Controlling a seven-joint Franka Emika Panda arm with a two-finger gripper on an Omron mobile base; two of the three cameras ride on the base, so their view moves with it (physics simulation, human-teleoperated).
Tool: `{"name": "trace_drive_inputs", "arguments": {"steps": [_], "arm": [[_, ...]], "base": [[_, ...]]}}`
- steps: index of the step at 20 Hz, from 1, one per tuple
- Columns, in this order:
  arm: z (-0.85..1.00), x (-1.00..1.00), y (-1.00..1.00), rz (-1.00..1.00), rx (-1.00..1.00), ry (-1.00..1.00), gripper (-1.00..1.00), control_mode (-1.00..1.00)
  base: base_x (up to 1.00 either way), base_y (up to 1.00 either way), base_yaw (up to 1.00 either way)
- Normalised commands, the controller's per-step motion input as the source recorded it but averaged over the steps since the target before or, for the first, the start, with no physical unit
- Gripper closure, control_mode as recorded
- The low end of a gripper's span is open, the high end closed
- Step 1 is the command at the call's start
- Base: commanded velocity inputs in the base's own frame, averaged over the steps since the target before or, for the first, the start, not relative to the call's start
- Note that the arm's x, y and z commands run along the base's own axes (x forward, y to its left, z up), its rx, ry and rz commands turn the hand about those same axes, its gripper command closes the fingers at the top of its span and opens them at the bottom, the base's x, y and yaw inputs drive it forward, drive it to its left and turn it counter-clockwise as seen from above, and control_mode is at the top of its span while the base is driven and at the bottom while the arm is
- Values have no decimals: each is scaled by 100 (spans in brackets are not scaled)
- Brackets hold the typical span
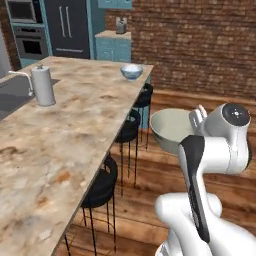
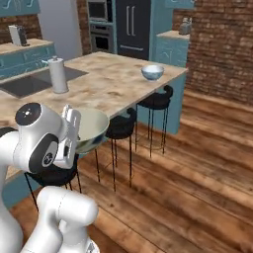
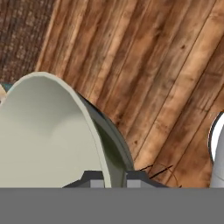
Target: Pick up the bowls from the cabinet and place each bowl in front of a stool on the dining counter.
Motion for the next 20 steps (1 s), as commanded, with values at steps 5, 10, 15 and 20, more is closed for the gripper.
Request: {"name": "trace_drive_inputs", "arguments": {"steps": [5, 10, 15, 20], "arm": [[0, 0, 0, 0, 0, 0, 100, 100], [0, 0, 0, 0, 0, 0, 100, 100], [0, 0, 0, 0, 0, 0, 100, 100], [0, 0, 0, 0, 0, 0, 100, 100]], "base": [[47, -81, 66], [22, -81, 68], [4, -99, 63], [23, -100, 54]]}}
